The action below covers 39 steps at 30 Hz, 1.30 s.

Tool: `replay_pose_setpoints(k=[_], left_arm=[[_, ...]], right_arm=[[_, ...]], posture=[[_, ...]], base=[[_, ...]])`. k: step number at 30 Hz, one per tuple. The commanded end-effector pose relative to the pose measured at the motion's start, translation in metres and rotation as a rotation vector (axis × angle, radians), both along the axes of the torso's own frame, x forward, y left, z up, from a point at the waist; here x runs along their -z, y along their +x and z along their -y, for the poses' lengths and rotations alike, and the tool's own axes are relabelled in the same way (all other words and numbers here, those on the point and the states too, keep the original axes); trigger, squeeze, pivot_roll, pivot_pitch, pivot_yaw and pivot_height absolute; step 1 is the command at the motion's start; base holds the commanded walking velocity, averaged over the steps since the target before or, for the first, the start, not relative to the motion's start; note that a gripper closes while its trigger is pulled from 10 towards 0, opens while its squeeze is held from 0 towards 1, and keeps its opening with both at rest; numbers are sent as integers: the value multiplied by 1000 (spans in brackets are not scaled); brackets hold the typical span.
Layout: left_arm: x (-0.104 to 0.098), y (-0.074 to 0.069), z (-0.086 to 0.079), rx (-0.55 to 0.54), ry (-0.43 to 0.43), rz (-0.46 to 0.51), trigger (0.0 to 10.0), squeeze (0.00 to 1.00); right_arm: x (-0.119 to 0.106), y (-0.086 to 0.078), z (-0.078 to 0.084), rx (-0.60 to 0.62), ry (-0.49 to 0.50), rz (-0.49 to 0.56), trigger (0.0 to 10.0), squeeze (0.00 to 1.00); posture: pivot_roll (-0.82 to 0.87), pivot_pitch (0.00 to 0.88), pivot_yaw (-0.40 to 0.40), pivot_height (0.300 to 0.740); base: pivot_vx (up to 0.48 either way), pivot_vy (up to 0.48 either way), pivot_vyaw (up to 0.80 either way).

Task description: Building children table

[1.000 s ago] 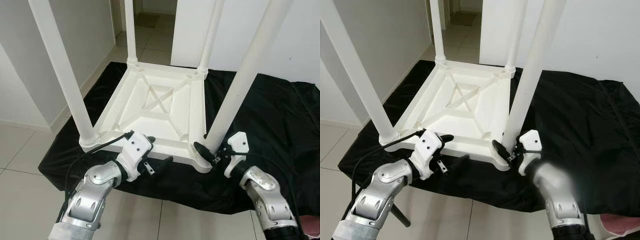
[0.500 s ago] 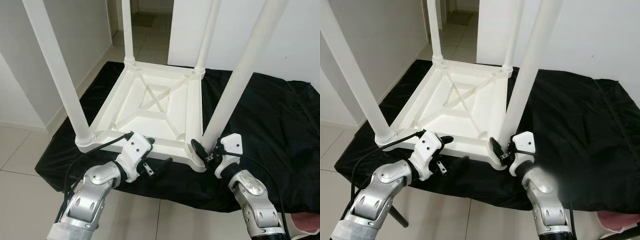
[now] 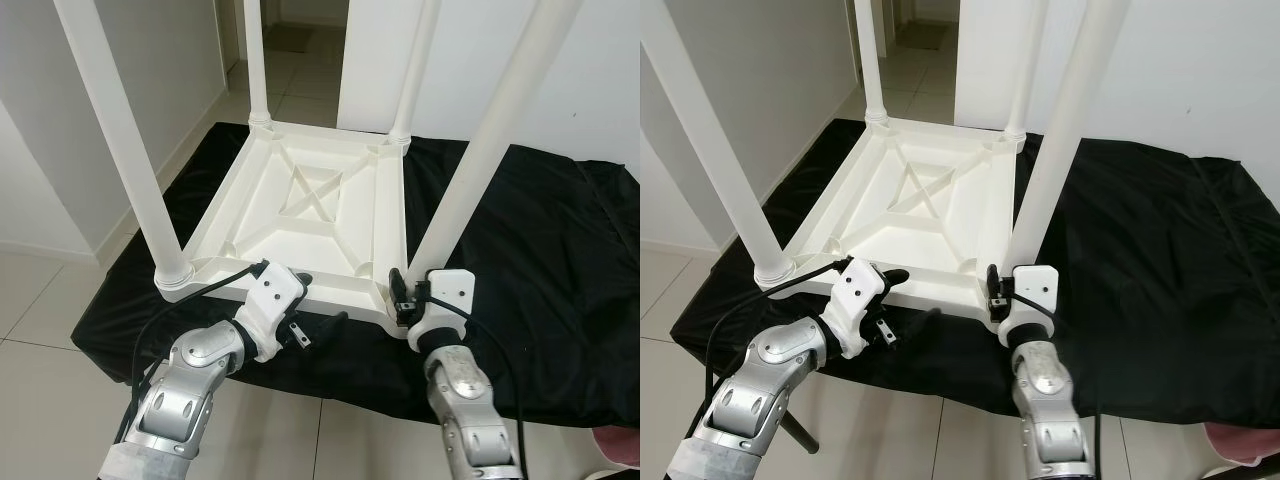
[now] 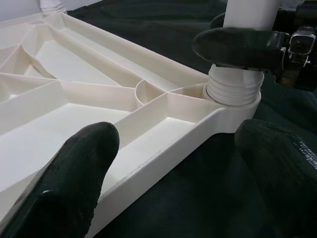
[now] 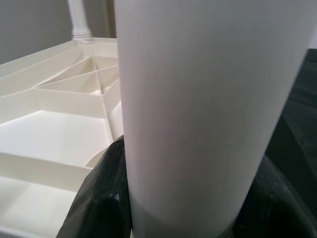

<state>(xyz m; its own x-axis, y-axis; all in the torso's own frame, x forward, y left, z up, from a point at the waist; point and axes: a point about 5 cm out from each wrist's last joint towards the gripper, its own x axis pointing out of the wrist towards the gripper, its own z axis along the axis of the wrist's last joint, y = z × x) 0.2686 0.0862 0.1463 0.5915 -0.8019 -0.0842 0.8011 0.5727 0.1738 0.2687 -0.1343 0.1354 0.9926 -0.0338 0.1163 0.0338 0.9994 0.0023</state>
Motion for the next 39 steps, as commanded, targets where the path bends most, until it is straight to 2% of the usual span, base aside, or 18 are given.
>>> replay_pose_setpoints(k=[1, 6, 12, 13, 14, 15, 21, 24, 28, 29, 30, 31, 36, 39], left_arm=[[3, 5, -2, -79, -8, 6, 10000, 0], [7, 9, 0, -101, -17, 10, 10000, 0], [7, 10, 3, -111, -26, 12, 10000, 0], [7, 10, 2, -114, -22, 14, 10000, 0], [7, 10, 2, -116, -18, 16, 10000, 0], [7, 10, 1, -115, -12, 19, 10000, 0], [6, 14, 2, -112, 3, 36, 10000, 0], [4, 16, 3, -108, 3, 44, 10000, 0], [1, 18, 6, -96, 3, 56, 10000, 0], [1, 18, 6, -96, 3, 56, 10000, 0], [1, 18, 6, -91, 8, 59, 10000, 0], [1, 17, 7, -87, 11, 61, 10000, 0], [1, 17, 7, -81, 17, 64, 10000, 0], [2, 17, 9, -70, 24, 68, 10000, 0]], right_arm=[[10, -1, 3, 67, -7, -44, 10000, 0], [13, 1, 0, 150, 22, -57, 10000, 0], [12, 2, -3, 125, 20, -45, 10000, 0], [10, 2, -3, 115, 19, -36, 10000, 47], [10, 3, -4, 110, 19, -30, 10000, 47], [8, 3, -4, 86, 24, -17, 10000, 1000], [5, 4, 1, 13, -21, 21, 10000, 1000], [6, 5, 4, -7, -14, 22, 10000, 1000], [4, 3, 12, -143, -21, 29, 10000, 965], [4, 3, 12, -143, -21, 29, 10000, 965], [5, 2, 14, -183, -37, 25, 10000, 0], [7, 0, 15, -243, -39, 14, 10000, 0], [8, -3, 19, -324, -59, 5, 10000, 0], [10, 0, 32, -496, -136, -22, 10000, 0]], posture=[[7, 0, 11, 740], [-12, 0, 21, 740], [-8, 0, 16, 740], [-3, 0, 15, 740], [-2, 0, 18, 740], [0, 0, 19, 740], [2, 0, 17, 740], [-1, 0, 16, 740], [-8, 0, 14, 740], [-8, 0, 14, 740], [-13, 0, 14, 740], [-14, 0, 15, 740], [-18, 0, 14, 740], [-24, 0, 12, 740]], base=[[0, 0, 0], [0, 0, 0], [0, 0, 0], [0, 0, 0], [0, 0, 0], [0, 0, 0], [0, 0, 0], [0, 0, 0], [0, 0, 0], [0, 0, 0], [0, 0, 0], [0, 0, 0], [0, 0, 0], [0, 0, 0]])
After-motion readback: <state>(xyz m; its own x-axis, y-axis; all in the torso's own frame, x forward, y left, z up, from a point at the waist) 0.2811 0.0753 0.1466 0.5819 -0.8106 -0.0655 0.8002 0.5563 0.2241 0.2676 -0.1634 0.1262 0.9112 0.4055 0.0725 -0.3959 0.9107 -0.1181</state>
